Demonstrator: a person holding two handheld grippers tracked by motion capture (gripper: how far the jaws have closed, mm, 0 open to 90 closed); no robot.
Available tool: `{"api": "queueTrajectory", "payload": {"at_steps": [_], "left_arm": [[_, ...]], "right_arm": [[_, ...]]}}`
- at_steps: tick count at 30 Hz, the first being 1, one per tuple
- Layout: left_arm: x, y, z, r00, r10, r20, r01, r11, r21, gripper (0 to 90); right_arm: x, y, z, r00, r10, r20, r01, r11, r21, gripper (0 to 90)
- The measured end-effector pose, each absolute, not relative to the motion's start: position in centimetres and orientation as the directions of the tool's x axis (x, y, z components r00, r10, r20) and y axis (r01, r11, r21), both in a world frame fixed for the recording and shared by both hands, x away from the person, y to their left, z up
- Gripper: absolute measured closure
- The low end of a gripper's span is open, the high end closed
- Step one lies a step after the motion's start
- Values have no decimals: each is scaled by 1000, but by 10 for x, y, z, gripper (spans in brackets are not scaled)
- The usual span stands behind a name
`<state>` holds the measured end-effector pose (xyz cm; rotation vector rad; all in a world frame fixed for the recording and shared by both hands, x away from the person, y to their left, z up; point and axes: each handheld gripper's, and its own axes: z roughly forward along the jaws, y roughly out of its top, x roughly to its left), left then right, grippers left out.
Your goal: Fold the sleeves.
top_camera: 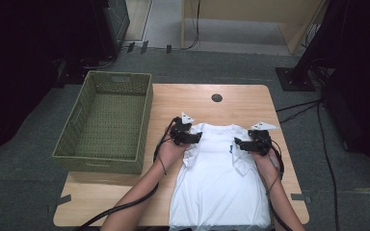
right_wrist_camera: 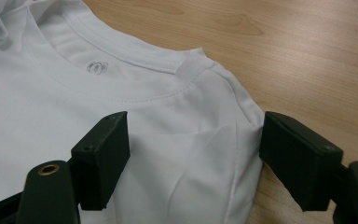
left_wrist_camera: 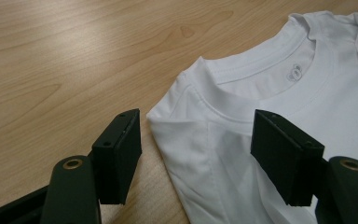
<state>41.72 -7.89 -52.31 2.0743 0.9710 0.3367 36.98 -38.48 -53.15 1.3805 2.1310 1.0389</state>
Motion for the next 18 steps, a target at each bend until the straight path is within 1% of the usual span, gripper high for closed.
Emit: {"api": "queueTrajectory", "payload": {"at_steps": [5, 12, 18], "left_arm": [[420, -80, -523, 665, 740, -105, 532, -370, 762, 334], [419, -85, -527, 678, 734, -53, 500, -407, 765, 323], [421, -85, -528, 672, 739, -49, 507, -411, 757, 328]], "right_arm": [[376, -384, -531, -438, 897, 56, 603, 248, 758, 248], [385, -384, -530, -438, 898, 40, 606, 262, 751, 249], [388, -383, -532, -443, 896, 36, 604, 269, 750, 259]]}}
